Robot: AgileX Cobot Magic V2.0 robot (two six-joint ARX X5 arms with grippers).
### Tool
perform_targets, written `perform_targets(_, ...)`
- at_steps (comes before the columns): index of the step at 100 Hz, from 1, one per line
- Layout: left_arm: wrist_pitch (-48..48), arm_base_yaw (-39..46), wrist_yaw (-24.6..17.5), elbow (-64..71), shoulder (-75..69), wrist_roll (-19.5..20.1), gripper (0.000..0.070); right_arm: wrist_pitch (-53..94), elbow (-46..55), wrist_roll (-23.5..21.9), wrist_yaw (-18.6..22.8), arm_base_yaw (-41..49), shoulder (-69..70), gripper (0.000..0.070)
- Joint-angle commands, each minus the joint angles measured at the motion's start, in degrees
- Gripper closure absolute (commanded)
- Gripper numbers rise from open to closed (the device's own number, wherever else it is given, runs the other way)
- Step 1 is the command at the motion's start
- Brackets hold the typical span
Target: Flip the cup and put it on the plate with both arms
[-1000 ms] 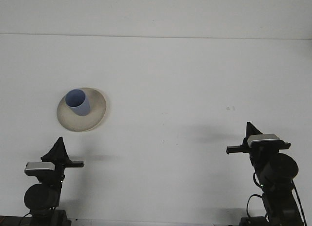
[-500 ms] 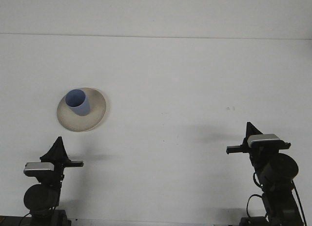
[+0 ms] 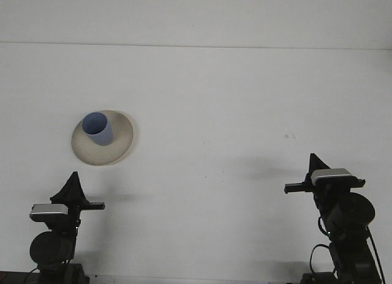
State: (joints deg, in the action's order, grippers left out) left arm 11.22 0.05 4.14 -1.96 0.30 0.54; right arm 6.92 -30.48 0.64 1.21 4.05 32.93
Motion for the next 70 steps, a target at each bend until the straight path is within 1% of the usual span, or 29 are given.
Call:
perform_targets(1, 0.85, 0.09, -0.28, 1.16, -0.11, -0.02, 0.0689, -0.92, -0.17, 0.26, -0.17, 0.09, 0.11, 0.0694)
perform_targets(47, 0.83, 0.09, -0.28, 1.16, -0.11, -0.02, 0.0689, -0.61, -0.13, 0.26, -0.17, 0.13, 0.00, 0.0694)
perform_targets(70, 0.83, 0.09, -0.28, 1.16, -0.11, -0.02, 0.0689, -0.92, 0.37, 0.31, -0.87, 0.00, -3.96, 0.0694)
